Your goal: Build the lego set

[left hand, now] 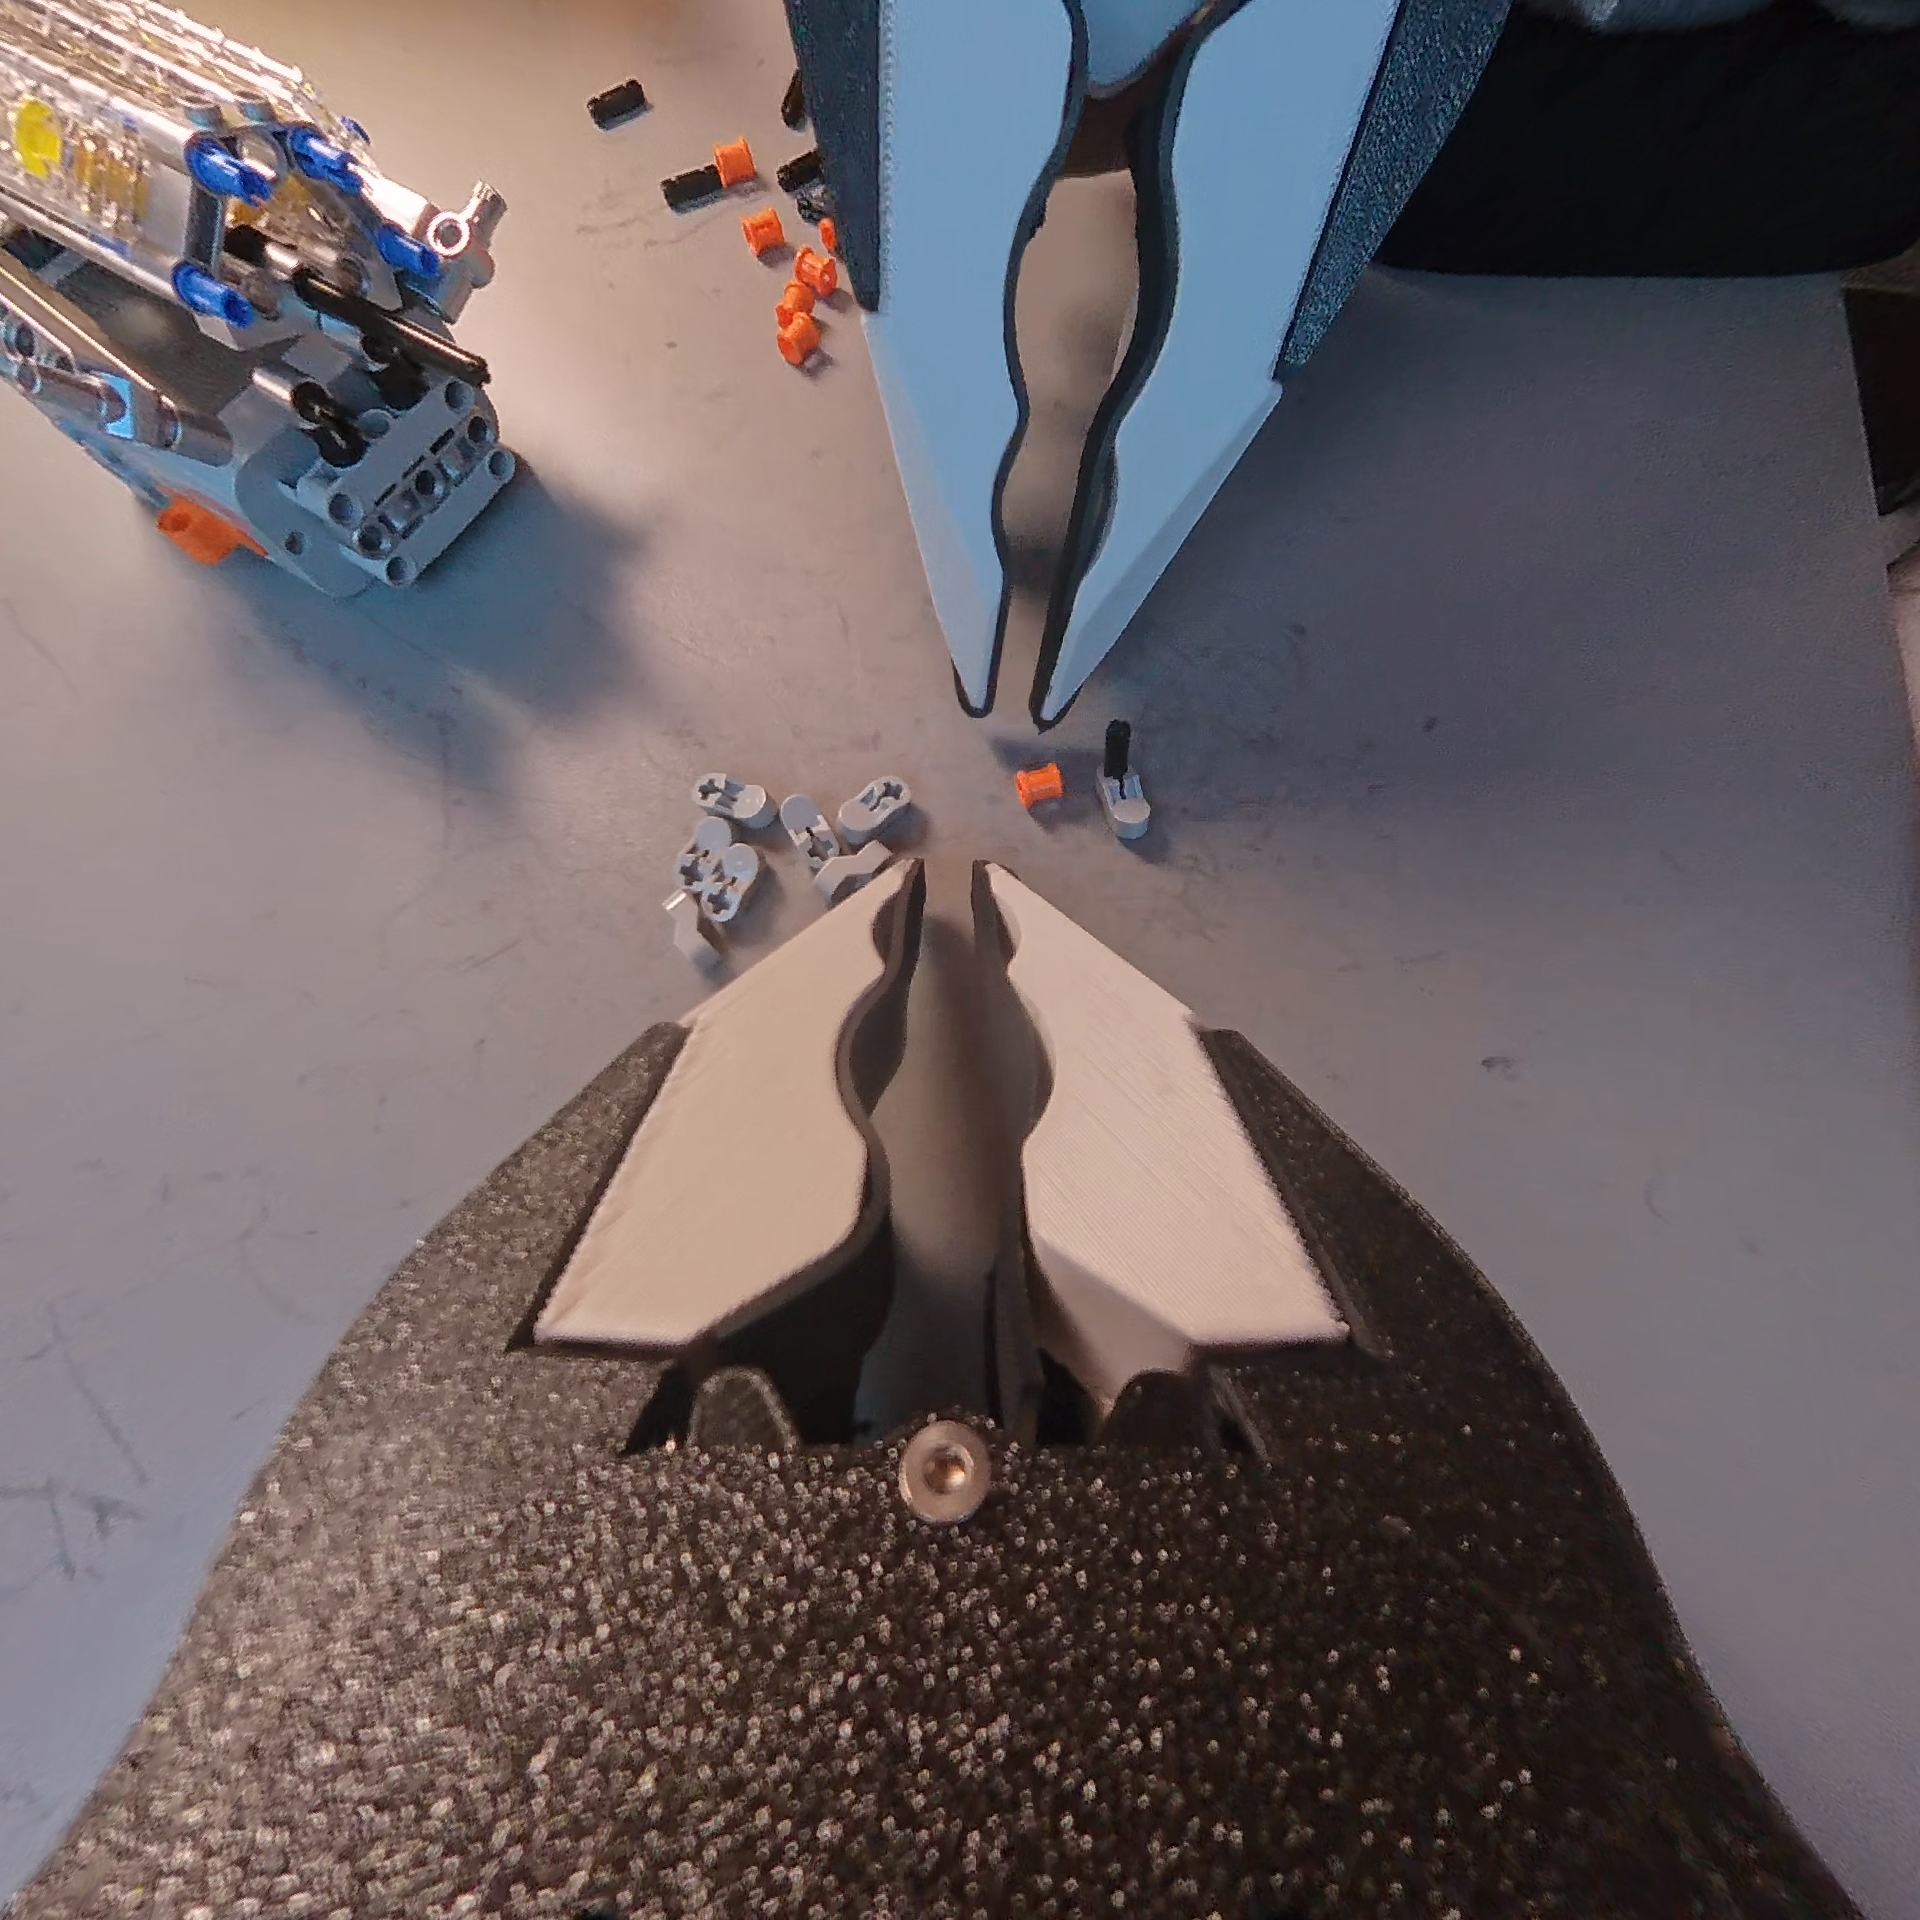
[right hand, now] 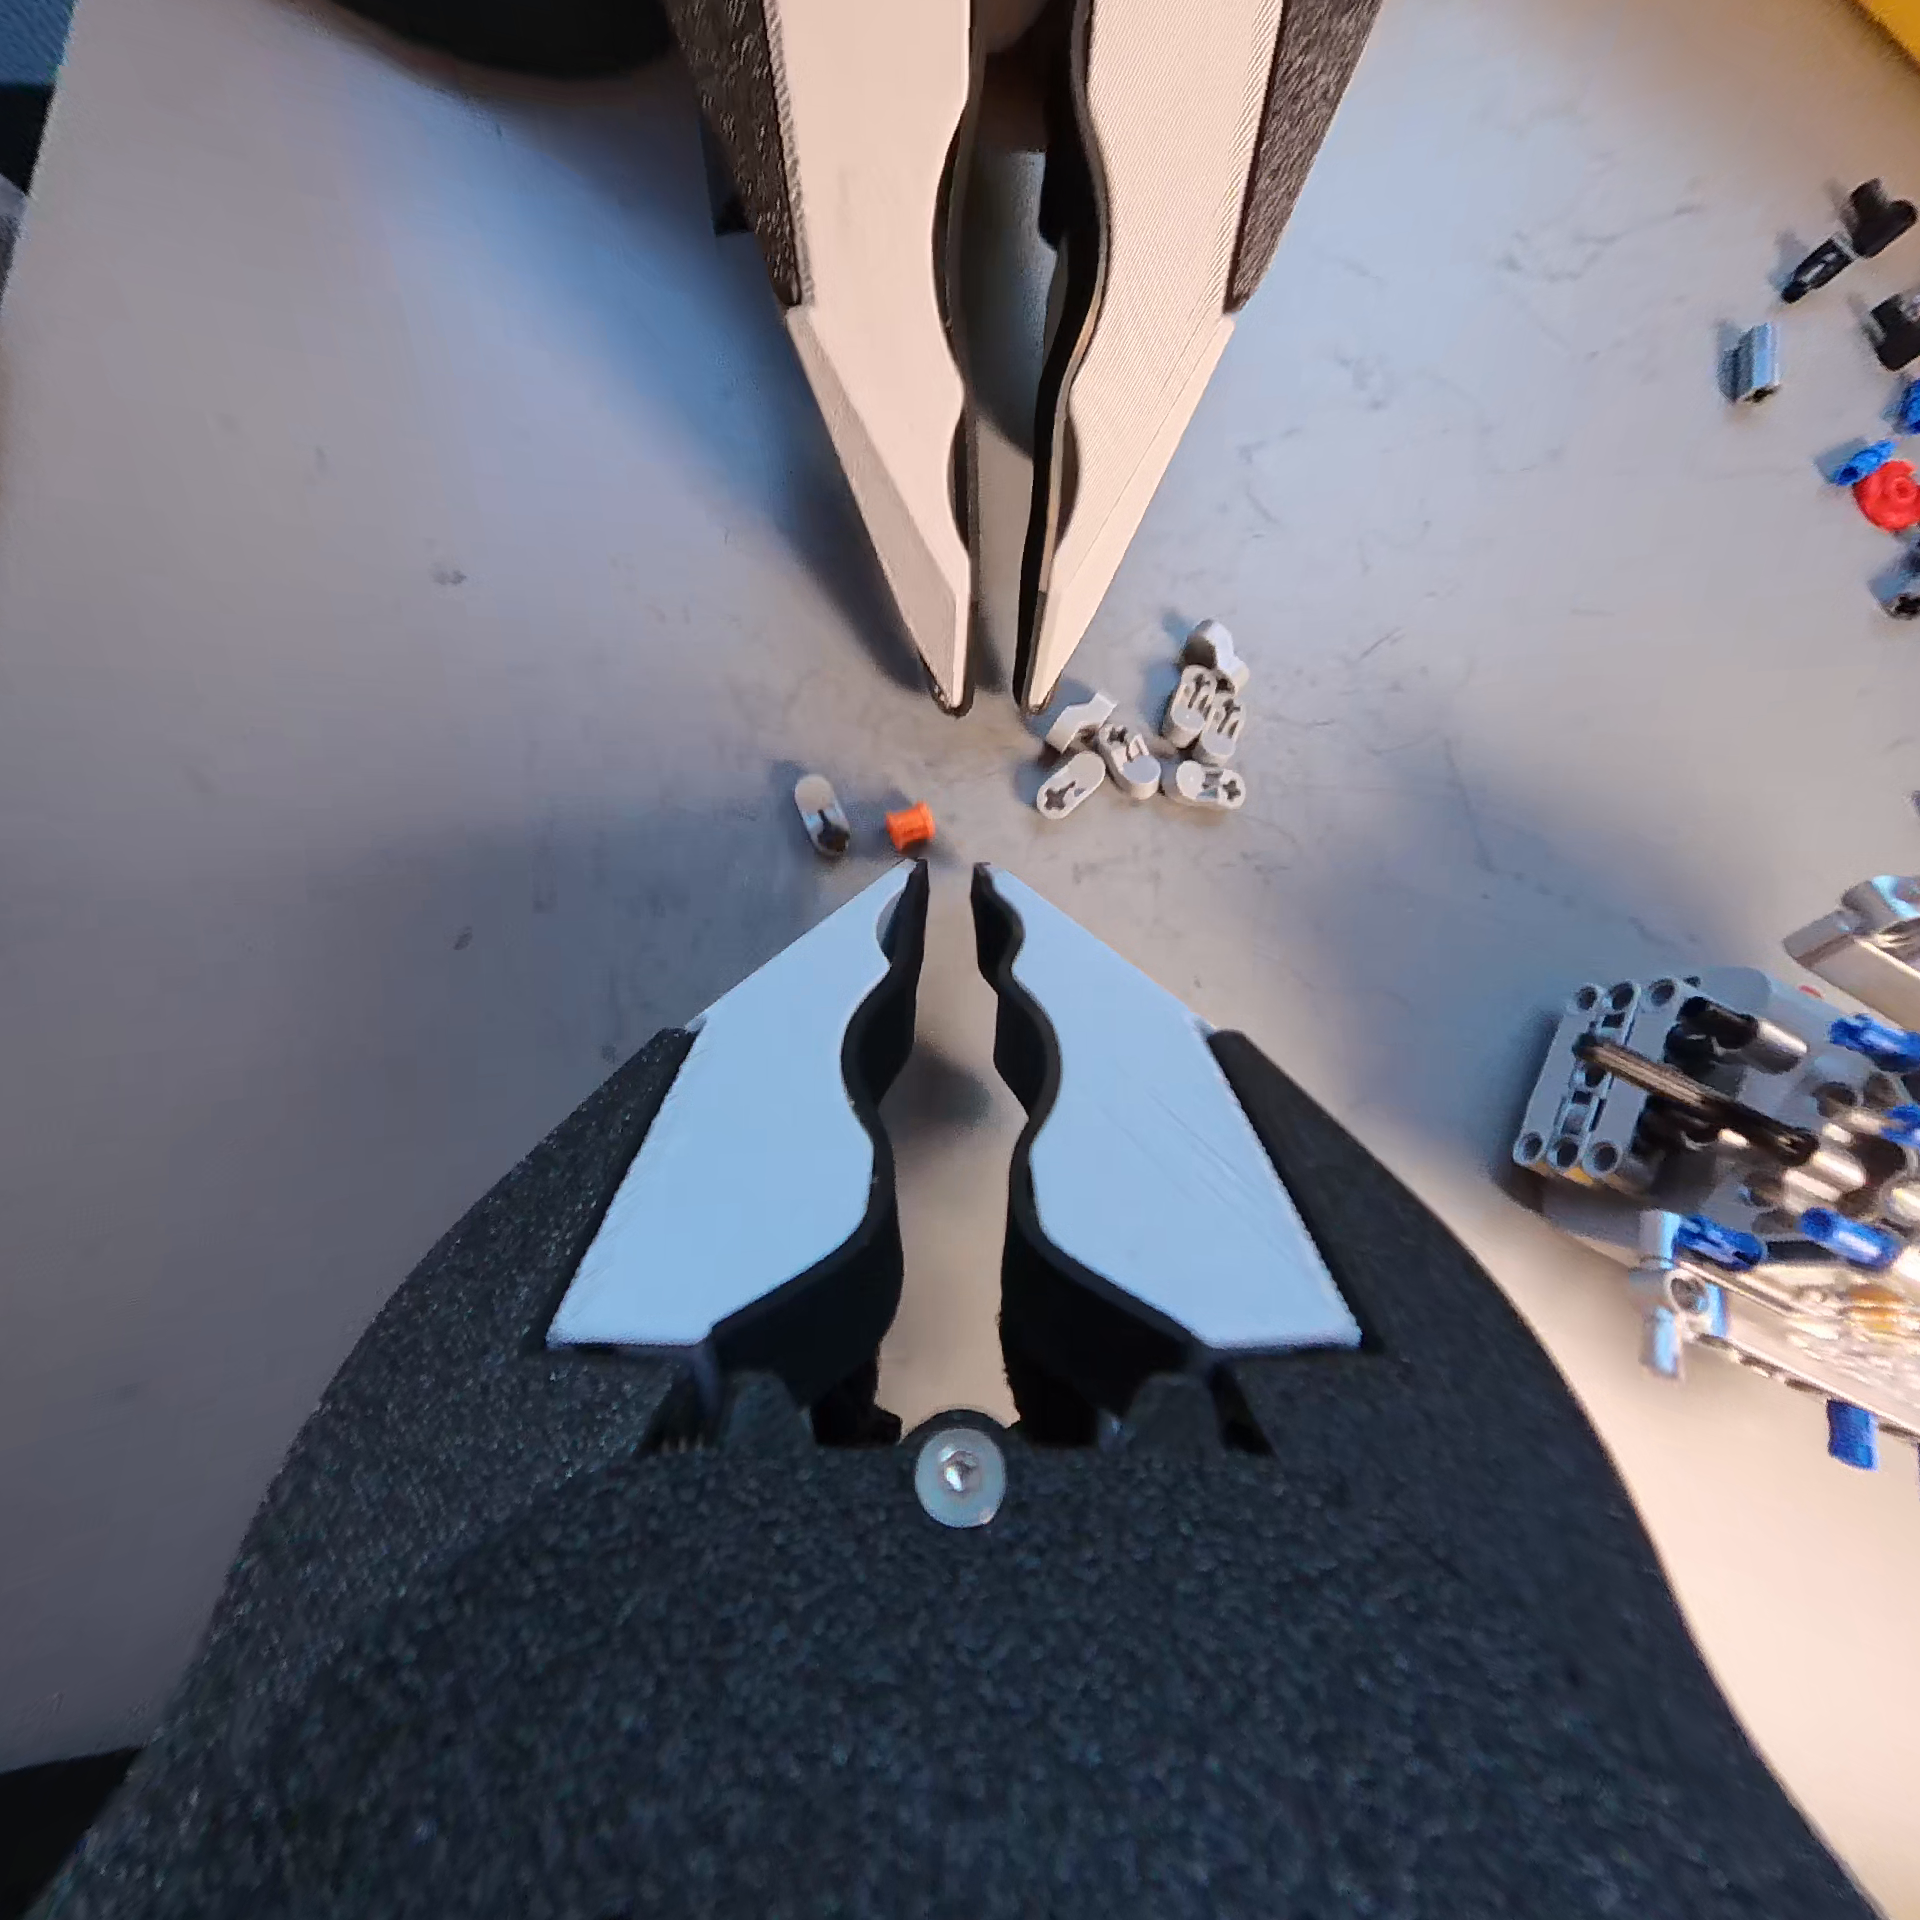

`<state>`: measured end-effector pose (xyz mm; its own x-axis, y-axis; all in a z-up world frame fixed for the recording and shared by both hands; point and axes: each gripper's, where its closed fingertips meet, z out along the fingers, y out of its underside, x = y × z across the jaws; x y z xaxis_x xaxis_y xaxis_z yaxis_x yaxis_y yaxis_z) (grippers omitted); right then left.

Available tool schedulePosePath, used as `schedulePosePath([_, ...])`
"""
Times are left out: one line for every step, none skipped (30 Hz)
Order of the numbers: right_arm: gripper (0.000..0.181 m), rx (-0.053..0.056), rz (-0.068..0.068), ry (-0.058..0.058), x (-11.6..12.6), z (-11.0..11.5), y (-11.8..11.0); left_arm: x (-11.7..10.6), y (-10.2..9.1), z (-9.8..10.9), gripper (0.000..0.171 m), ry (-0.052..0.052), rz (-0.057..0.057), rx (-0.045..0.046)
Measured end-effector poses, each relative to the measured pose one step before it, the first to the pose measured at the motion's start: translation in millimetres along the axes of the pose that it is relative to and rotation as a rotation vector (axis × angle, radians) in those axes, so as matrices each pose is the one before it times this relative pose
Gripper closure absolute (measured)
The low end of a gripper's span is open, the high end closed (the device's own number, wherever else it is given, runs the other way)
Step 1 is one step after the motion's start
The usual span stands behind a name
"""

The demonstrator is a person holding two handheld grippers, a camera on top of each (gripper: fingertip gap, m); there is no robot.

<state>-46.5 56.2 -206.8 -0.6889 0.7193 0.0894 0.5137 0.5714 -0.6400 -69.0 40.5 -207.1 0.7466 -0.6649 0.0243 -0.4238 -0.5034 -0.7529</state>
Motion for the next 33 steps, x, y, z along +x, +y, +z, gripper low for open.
schedulePosePath([0.174, 0.0120, 0.0057, -0.0119, -0.27, 0.51, -3.10, 0.12, -0.29, -0.35, 0.165, 0.0038, -0.0025, 0.00221])
schedulePosePath([0.173, 0.0083, 0.0063, -0.0247, -2.40, 1.15, -2.64, 0.07, -0.27, -0.23, 0.165, 0.0037, -0.0028, 0.00224])
schedulePosePath([0.172, 0.0091, 0.0045, -0.0261, -3.00, 1.67, -2.60, 0.05, -0.22, -0.25, 0.165, 0.0028, -0.0024, 0.00194])
schedulePosePath([0.172, 0.0034, 0.0035, -0.0160, -1.50, 1.98, -1.36, 0.11, -0.23, -0.38, 0.165, 0.0022, -0.0013, 0.00184])
schedulePosePath([0.173, -0.0118, 0.0000, -0.0040, -0.06, 2.11, 1.36, -0.03, -0.05, -0.23, 0.165, 0.0012, -0.0005, 0.00137])
schedulePosePath([0.174, -0.0207, -0.0080, 0.0039, 0.41, 2.00, 3.27, 0.09, 0.07, -0.04, 0.165, 0.0005, -0.0002, -0.00054])
schedulePosePath([0.174, -0.0114, -0.0117, 0.0040, -0.47, 1.43, 2.11, 0.14, 0.41, 0.03, 0.164, 0.0007, 0.0005, -0.00213])
schedulePosePath([0.175, 0.0107, -0.0080, 0.0017, -0.83, -0.06, -1.39, 0.26, 0.32, 0.15, 0.164, 0.0001, 0.0015, -0.00200])
schedulePosePath([0.175, -0.0006, -0.0015, -0.0006, -0.83, 0.03, 0.10, 0.16, 0.22, 0.22, 0.164, 0.0000, 0.0017, -0.00169])
schedulePosePath([0.175, -0.0033, -0.0088, 0.0082, 0.19, 0.13, 0.69, 0.25, 0.22, 0.22, 0.164, 0.0013, 0.0011, -0.00174])
schedulePosePath([0.175, 0.0052, -0.0143, 0.0166, 1.26, -0.35, -0.40, 0.38, 0.17, 0.24, 0.164, 0.0020, 0.0006, -0.00140])
schedulePosePath([0.175, 0.0081, -0.0111, 0.0176, 1.63, -0.57, -0.96, 0.35, 0.05, 0.11, 0.164, 0.0021, 0.0002, -0.00009])
schedulePosePath([0.175, 0.0163, -0.0095, 0.0168, 1.64, -1.23, -2.40, 0.36, -0.32, -0.17, 0.164, 0.0031, -0.0010, 0.00244])
schedulePosePath([0.175, 0.0305, -0.0147, 0.0252, 2.67, -2.32, -4.74, 0.47, -1.19, -0.65, 0.164, 0.0059, -0.0061, 0.00813])
schedulePosePath([0.174, 0.0408, -0.0194, 0.0402, 4.64, -3.45, -6.95, 0.92, -2.85, -1.38, 0.164, 0.0123, -0.0157, 0.01831])
schedulePosePath([0.174, 0.0342, -0.0234, 0.0358, 4.00, -3.76, -6.58, 1.98, -4.89, -2.30, 0.164, 0.0246, -0.0280, 0.03172])
schedulePosePath([0.174, 0.0310, -0.0338, 0.0385, 4.10, -4.01, -6.84, 2.36, -7.11, -3.69, 0.163, 0.0356, -0.0445, 0.04651])
schedulePosePath([0.174, 0.0395, -0.0396, 0.0530, 5.66, -4.57, -8.20, 1.05, -8.87, -4.93, 0.161, 0.0350, -0.0617, 0.05720])
schedulePosePath([0.174, 0.0372, -0.0303, 0.0466, 5.41, -4.58, -8.05, -0.17, -9.48, -5.45, 0.159, 0.0326, -0.0700, 0.06063])
schedulePosePath([0.174, 0.0276, -0.0206, 0.0453, 5.93, -4.41, -6.54, 0.10, -9.70, -5.70, 0.157, 0.0367, -0.0689, 0.06123])
schedulePosePath([0.174, 0.0264, -0.0244, 0.0568, 7.74, -4.39, -5.91, 0.82, -9.77, -5.18, 0.154, 0.0397, -0.0651, 0.06179])
schedulePosePath([0.174, 0.0218, -0.0281, 0.0482, 6.29, -3.77, -5.10, 1.36, -9.05, -4.27, 0.153, 0.0386, -0.0599, 0.05849])
schedulePosePath([0.175, 0.0161, -0.0228, 0.0391, 4.91, -2.72, -4.43, 2.19, -7.54, -2.80, 0.152, 0.0371, -0.0507, 0.04916])
schedulePosePath([0.175, 0.0144, -0.0207, 0.0366, 4.40, -1.81, -4.16, 2.77, -5.40, -1.26, 0.152, 0.0335, -0.0384, 0.03681])
schedulePosePath([0.174, 0.0136, -0.0247, 0.0300, 2.75, -1.05, -3.93, 3.07, -3.60, -0.09, 0.152, 0.0286, -0.0265, 0.02693])
schedulePosePath([0.175, 0.0063, -0.0270, 0.0154, 0.26, -0.45, -2.83, 4.12, -2.58, 0.70, 0.152, 0.0298, -0.0188, 0.02090])
schedulePosePath([0.175, 0.0004, -0.0261, 0.0133, -0.17, 0.16, -2.12, 4.96, -1.73, 1.16, 0.152, 0.0329, -0.0174, 0.01510])
schedulePosePath([0.174, -0.0007, -0.0269, 0.0117, -0.61, 0.18, -2.00, 5.17, -1.19, 1.12, 0.153, 0.0341, -0.0188, 0.01176])
schedulePosePath([0.175, 0.0063, -0.0283, 0.0028, -2.02, -0.32, -3.42, 4.17, -1.10, 0.90, 0.154, 0.0280, -0.0158, 0.01076])
schedulePosePath([0.174, 0.0092, -0.0261, 0.0088, -0.75, -0.77, -4.34, 2.42, -0.36, 0.60, 0.157, 0.0155, -0.0057, 0.00541])
schedulePosePath([0.174, 0.0044, -0.0265, 0.0098, -0.45, -0.59, -3.51, 1.35, 0.31, 0.27, 0.161, 0.0067, 0.0037, 0.00043])
schedulePosePath([0.174, -0.0047, -0.0293, 0.0107, 0.03, -0.23, -1.76, 1.29, 0.02, 0.13, 0.166, 0.0052, 0.0069, -0.00003])
schedulePosePath([0.175, -0.0036, -0.0266, 0.0099, 0.16, -0.50, -1.10, 1.57, -0.05, -0.05, 0.166, 0.0049, 0.0088, -0.00142])
